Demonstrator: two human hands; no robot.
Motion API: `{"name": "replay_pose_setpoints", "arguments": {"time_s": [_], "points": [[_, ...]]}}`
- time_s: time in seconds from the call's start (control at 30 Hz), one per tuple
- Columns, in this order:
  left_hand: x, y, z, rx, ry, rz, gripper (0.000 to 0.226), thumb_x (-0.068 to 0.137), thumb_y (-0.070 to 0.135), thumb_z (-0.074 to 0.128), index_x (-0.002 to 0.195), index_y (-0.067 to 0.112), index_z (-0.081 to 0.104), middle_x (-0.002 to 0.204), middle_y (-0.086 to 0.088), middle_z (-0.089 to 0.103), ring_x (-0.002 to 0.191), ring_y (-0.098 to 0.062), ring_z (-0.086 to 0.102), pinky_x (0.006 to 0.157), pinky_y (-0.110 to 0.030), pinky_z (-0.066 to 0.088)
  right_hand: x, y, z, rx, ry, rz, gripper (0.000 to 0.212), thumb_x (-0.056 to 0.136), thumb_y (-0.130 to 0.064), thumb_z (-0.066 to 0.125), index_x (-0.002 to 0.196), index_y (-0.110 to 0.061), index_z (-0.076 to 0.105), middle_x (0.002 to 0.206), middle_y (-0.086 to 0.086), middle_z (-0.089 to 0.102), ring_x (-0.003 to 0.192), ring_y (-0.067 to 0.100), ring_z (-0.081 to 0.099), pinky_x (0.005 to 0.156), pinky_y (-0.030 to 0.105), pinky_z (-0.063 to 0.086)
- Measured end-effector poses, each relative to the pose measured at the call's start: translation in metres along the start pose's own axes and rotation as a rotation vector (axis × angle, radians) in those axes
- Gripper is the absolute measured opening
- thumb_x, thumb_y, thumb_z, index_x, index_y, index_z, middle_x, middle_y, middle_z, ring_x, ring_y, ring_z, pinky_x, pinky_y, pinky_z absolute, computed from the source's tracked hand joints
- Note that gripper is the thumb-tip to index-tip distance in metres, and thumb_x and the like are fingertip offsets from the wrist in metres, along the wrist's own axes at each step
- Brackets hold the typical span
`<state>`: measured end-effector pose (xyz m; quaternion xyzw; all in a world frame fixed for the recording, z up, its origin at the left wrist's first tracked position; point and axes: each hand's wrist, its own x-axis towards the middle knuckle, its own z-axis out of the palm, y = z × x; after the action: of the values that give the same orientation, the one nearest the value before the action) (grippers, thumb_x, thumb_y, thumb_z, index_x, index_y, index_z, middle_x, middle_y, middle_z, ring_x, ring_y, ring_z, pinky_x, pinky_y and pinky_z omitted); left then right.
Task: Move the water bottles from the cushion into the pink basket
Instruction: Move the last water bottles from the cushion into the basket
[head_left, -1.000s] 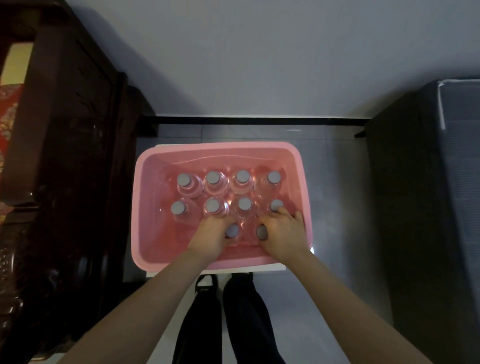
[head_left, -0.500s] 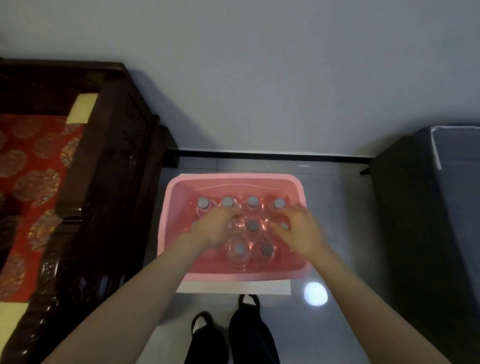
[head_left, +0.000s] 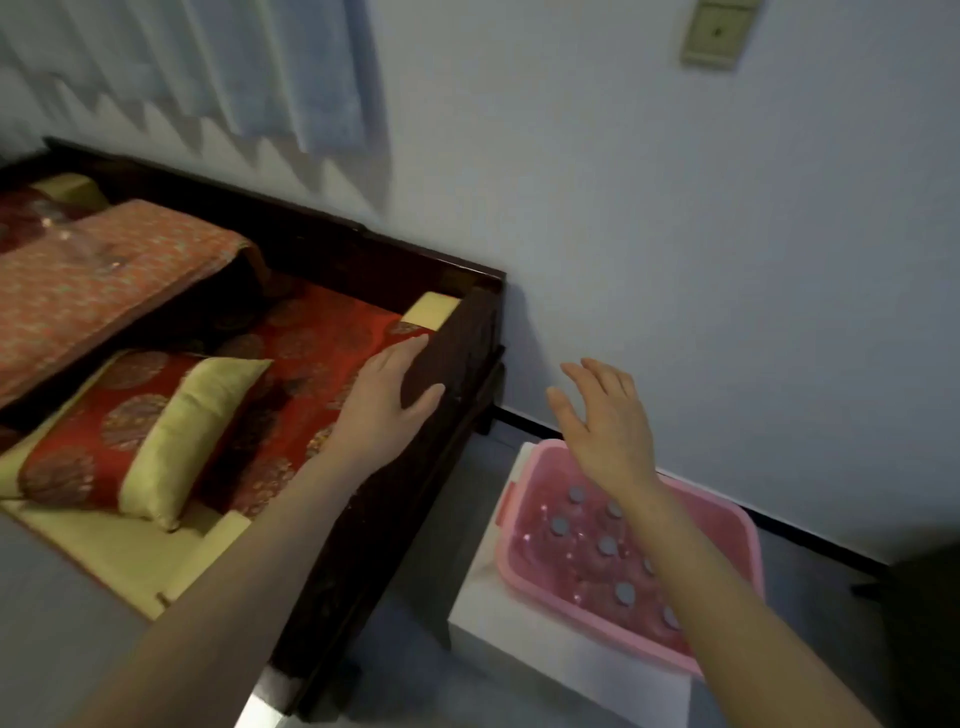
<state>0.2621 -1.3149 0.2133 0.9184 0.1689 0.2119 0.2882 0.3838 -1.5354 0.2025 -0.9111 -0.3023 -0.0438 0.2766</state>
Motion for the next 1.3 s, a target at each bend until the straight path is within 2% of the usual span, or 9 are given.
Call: {"name": "replay_pose_setpoints", "arguments": {"time_s": [0.07, 0.17, 0.3, 0.37, 0.5, 0.77, 0.93, 1.03, 1.3], "points": [[-0.032, -0.039, -0.057, 0.026, 0.099, -0.061, 0.057, 0.089, 0.032, 0.063, 0.140, 0.017, 0.042, 0.140, -0.004, 0.050, 0.130, -0.020, 0.043, 0.104, -0.028, 0.031, -0.004, -0.060, 0.024, -0.022, -0.047, -0.089, 0.049, 0.098, -0.043, 0.042, 0.138, -0.016, 0.049, 0.147, 0.010, 0.044, 0.138, 0.029, 0.033, 0.113, 0.044, 0.030], [-0.078, -0.094, -0.132, 0.080, 0.153, -0.163, 0.060, 0.090, 0.043, 0.057, 0.143, 0.024, 0.037, 0.144, 0.001, 0.045, 0.131, -0.019, 0.041, 0.101, -0.032, 0.034, -0.012, -0.140, 0.056, -0.008, -0.082, -0.177, 0.052, 0.098, -0.049, 0.036, 0.142, -0.022, 0.044, 0.153, 0.005, 0.037, 0.144, 0.024, 0.024, 0.118, 0.046, 0.023], [-0.140, -0.165, -0.235, 0.077, 0.326, -0.295, 0.059, 0.087, 0.042, 0.060, 0.140, 0.021, 0.042, 0.140, -0.003, 0.050, 0.121, -0.016, 0.049, 0.093, -0.029, 0.038, -0.020, -0.256, 0.101, 0.040, -0.074, -0.316, 0.054, 0.097, -0.051, 0.036, 0.141, -0.021, 0.045, 0.152, 0.005, 0.037, 0.143, 0.023, 0.024, 0.116, 0.048, 0.025], [-0.173, -0.199, -0.273, 0.084, 0.406, -0.377, 0.059, 0.087, 0.037, 0.063, 0.138, 0.015, 0.044, 0.138, -0.008, 0.052, 0.123, -0.022, 0.050, 0.097, -0.032, 0.039, -0.026, -0.306, 0.127, 0.059, -0.096, -0.351, 0.054, 0.097, -0.051, 0.037, 0.142, -0.021, 0.043, 0.154, 0.005, 0.035, 0.143, 0.023, 0.022, 0.116, 0.047, 0.024], [-0.239, -0.271, -0.338, 0.159, 0.440, -0.573, 0.062, 0.087, 0.032, 0.065, 0.140, 0.008, 0.043, 0.139, -0.015, 0.051, 0.127, -0.031, 0.047, 0.103, -0.039, 0.036, -0.051, -0.391, 0.187, 0.073, -0.193, -0.437, 0.055, 0.097, -0.050, 0.037, 0.142, -0.018, 0.042, 0.155, 0.009, 0.032, 0.144, 0.026, 0.021, 0.116, 0.050, 0.025], [-0.290, -0.378, -0.415, 0.246, 0.482, -0.741, 0.062, 0.086, 0.024, 0.067, 0.138, 0.002, 0.042, 0.140, -0.020, 0.048, 0.129, -0.034, 0.044, 0.107, -0.039, 0.031, -0.037, -0.482, 0.286, 0.025, -0.261, -0.480, 0.053, 0.097, -0.045, 0.043, 0.139, -0.014, 0.045, 0.151, 0.012, 0.037, 0.142, 0.030, 0.024, 0.115, 0.049, 0.025], [-0.281, -0.468, -0.460, 0.258, 0.521, -0.792, 0.061, 0.087, 0.024, 0.065, 0.139, 0.003, 0.041, 0.141, -0.019, 0.047, 0.131, -0.033, 0.044, 0.108, -0.040, 0.032, -0.014, -0.542, 0.367, 0.029, -0.336, -0.462, 0.053, 0.096, -0.044, 0.045, 0.139, -0.014, 0.045, 0.152, 0.013, 0.035, 0.141, 0.032, 0.026, 0.112, 0.048, 0.027], [-0.267, -0.518, -0.482, 0.199, 0.485, -0.824, 0.062, 0.087, 0.023, 0.065, 0.140, 0.003, 0.040, 0.143, -0.017, 0.046, 0.132, -0.031, 0.043, 0.109, -0.041, 0.032, 0.003, -0.580, 0.410, 0.011, -0.405, -0.417, 0.054, 0.096, -0.044, 0.045, 0.141, -0.013, 0.043, 0.153, 0.014, 0.034, 0.143, 0.031, 0.024, 0.114, 0.047, 0.026], [-0.253, -0.624, -0.563, 0.199, 0.481, -0.866, 0.061, 0.089, 0.025, 0.062, 0.142, 0.005, 0.038, 0.145, -0.014, 0.044, 0.134, -0.029, 0.040, 0.110, -0.039, 0.030, 0.065, -0.716, 0.485, -0.010, -0.479, -0.547, 0.058, 0.096, -0.048, 0.044, 0.144, -0.015, 0.040, 0.155, 0.010, 0.031, 0.145, 0.028, 0.020, 0.115, 0.048, 0.025]]}}
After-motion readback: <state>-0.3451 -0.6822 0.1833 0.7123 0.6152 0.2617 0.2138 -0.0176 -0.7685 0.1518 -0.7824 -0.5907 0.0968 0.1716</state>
